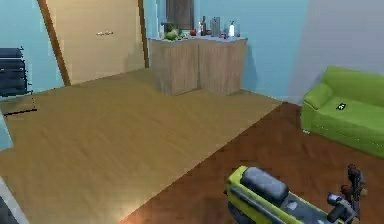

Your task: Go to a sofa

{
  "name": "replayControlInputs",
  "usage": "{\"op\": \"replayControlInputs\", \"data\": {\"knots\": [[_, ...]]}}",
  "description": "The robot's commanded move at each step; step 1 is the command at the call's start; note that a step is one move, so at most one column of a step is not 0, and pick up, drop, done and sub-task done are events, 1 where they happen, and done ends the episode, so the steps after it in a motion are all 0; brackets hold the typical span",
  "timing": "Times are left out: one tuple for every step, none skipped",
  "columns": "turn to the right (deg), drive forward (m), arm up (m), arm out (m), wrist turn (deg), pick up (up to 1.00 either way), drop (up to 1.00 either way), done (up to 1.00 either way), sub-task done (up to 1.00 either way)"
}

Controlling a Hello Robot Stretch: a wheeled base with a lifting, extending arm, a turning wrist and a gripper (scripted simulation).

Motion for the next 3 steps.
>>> {"op": "replayControlInputs", "data": {"knots": [[45.0,0.00,0.00,0.00,0.0,0.00,0.00,0.00,0.00],[42.0,0.00,0.00,0.00,0.0,0.00,0.00,0.00,0.00],[0.0,0.45,0.00,0.00,0.0,0.00,0.00,0.00,0.00]]}}
